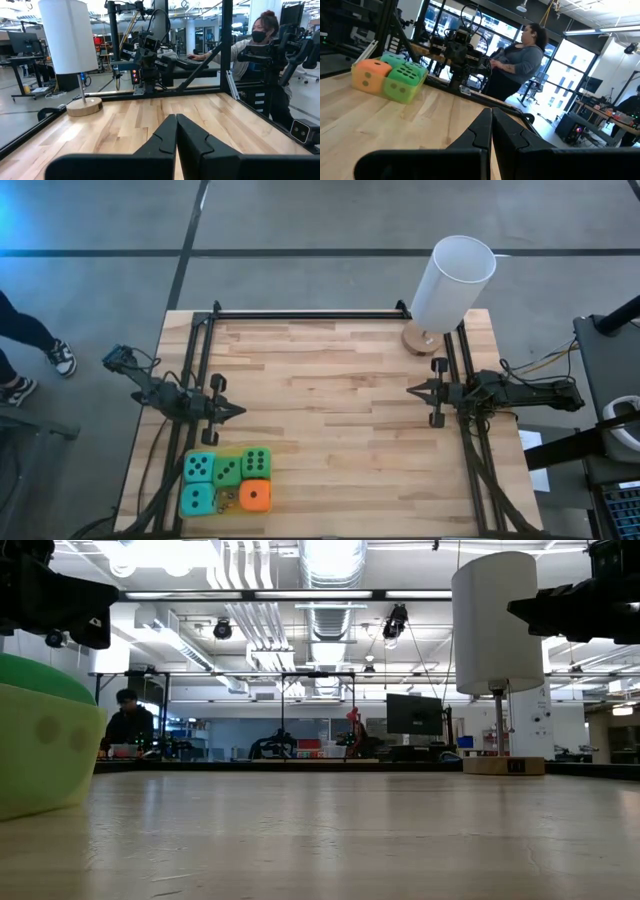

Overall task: Pick & Place Dice
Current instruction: Return to Home Position

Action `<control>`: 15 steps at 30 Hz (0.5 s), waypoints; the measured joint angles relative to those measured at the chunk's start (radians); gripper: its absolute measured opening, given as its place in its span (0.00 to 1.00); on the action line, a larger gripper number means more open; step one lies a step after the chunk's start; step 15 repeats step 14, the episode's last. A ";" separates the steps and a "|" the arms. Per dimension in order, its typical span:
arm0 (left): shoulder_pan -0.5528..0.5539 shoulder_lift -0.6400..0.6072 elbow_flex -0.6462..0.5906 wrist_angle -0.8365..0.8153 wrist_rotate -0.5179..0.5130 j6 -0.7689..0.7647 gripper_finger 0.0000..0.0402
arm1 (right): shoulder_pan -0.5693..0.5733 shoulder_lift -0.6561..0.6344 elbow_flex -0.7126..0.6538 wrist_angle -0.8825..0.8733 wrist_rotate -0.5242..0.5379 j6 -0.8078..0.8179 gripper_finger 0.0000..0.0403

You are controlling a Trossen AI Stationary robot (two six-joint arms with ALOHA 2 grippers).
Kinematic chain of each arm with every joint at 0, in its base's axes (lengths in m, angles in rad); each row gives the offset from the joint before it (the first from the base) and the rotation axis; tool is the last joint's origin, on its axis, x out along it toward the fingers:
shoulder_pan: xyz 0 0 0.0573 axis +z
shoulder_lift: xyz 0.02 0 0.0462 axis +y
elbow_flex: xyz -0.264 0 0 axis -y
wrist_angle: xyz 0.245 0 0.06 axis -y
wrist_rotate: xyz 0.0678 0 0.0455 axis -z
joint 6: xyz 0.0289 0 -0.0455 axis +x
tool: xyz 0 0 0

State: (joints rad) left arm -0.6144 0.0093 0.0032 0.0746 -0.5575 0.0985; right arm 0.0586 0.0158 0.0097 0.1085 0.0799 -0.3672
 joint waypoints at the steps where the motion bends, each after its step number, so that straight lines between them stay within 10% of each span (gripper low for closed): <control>1: 0.000 0.000 0.000 0.000 0.000 0.000 0.03 | 0.000 0.000 0.000 0.000 0.000 0.000 0.02; 15: 0.000 0.000 0.000 0.000 0.000 0.000 0.03 | 0.000 0.000 0.000 0.000 0.000 0.000 0.02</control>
